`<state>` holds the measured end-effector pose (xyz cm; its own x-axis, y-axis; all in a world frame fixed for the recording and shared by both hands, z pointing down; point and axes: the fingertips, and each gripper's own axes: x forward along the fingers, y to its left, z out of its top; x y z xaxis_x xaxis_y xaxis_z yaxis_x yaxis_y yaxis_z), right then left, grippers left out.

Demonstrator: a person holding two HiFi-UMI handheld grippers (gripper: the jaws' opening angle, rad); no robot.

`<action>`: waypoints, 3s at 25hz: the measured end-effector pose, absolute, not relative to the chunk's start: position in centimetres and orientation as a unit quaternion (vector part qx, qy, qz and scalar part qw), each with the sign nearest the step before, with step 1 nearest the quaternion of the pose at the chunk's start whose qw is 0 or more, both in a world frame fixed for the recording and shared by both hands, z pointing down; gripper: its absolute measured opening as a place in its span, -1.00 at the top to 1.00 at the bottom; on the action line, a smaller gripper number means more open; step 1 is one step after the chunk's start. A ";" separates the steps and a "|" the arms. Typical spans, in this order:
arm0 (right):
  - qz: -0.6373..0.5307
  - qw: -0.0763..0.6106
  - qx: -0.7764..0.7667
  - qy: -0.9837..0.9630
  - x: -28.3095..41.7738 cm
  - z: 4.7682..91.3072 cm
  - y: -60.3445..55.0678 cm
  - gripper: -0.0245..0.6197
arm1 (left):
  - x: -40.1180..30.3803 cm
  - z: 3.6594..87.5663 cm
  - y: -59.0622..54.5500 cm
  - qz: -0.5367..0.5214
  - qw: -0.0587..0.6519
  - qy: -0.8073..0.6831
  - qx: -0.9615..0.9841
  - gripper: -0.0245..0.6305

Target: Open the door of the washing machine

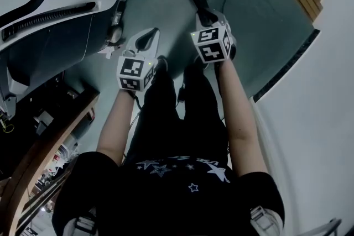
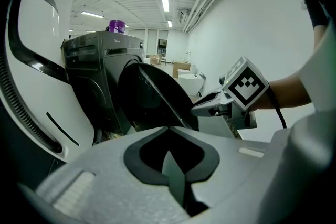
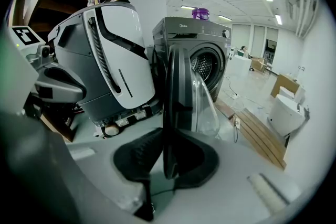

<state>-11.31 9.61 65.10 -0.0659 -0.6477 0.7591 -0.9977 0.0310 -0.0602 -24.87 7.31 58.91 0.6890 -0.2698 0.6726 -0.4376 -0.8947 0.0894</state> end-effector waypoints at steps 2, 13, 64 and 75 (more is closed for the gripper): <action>0.313 0.277 0.627 -0.657 -12.4 65.1 9.4 0.73 | -25.6 58.8 7.2 0.341 0.120 -0.186 0.914 0.89; 0.343 0.271 0.650 -0.621 -17.9 65.2 8.4 0.72 | -31.1 57.5 5.9 0.327 0.122 -0.159 0.923 0.89; 0.203 0.191 0.779 -0.562 -24.3 40.3 11.7 0.91 | -40.1 38.3 4.5 0.172 0.090 -0.135 0.972 0.89; 0.190 0.170 0.789 -0.558 -26.1 36.6 16.5 0.91 | -40.9 34.7 6.9 0.147 0.069 -0.119 0.979 0.89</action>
<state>-26.14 16.51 36.60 0.3041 -0.8168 0.4903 -0.9463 -0.3181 0.0569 -40.91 6.94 34.67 0.9282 -0.2130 0.3052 -0.2536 -0.9622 0.0997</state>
